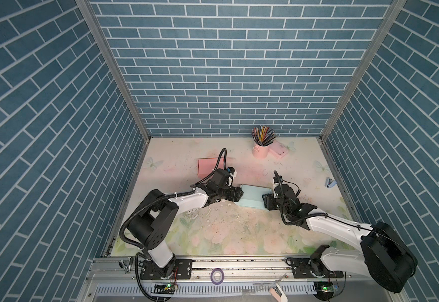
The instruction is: Fold the paper box
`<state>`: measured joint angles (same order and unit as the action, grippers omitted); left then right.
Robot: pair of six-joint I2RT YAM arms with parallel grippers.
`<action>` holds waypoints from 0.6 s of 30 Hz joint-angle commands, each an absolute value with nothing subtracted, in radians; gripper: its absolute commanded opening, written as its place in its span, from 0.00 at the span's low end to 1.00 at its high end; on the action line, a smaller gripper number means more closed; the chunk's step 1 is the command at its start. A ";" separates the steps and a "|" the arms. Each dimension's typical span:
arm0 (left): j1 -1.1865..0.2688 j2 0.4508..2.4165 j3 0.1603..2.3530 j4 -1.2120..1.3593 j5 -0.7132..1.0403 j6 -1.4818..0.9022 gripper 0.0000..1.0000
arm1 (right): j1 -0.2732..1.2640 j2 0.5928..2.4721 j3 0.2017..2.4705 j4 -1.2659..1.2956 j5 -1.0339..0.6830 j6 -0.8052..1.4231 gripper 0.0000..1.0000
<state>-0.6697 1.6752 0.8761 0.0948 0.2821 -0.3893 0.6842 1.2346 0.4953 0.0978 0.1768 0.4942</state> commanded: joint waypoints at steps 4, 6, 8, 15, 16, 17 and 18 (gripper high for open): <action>-0.678 1.683 0.833 0.123 0.269 -0.401 0.72 | 0.680 1.233 0.463 0.084 0.182 0.531 0.62; -0.678 1.684 0.824 0.123 0.268 -0.399 0.72 | 0.681 1.235 0.457 0.085 0.183 0.531 0.63; -0.680 1.687 0.817 0.126 0.266 -0.399 0.72 | 0.682 1.235 0.453 0.086 0.188 0.533 0.63; -0.684 1.692 0.804 0.130 0.262 -0.400 0.70 | 0.681 1.254 0.445 0.097 0.190 0.545 0.62; -0.684 1.693 0.805 0.130 0.261 -0.400 0.70 | 0.682 1.257 0.446 0.097 0.191 0.546 0.62; -0.684 1.695 0.805 0.130 0.259 -0.399 0.70 | 0.682 1.263 0.446 0.096 0.193 0.549 0.62; -0.685 1.699 0.804 0.132 0.259 -0.400 0.69 | 0.681 1.268 0.448 0.094 0.193 0.552 0.62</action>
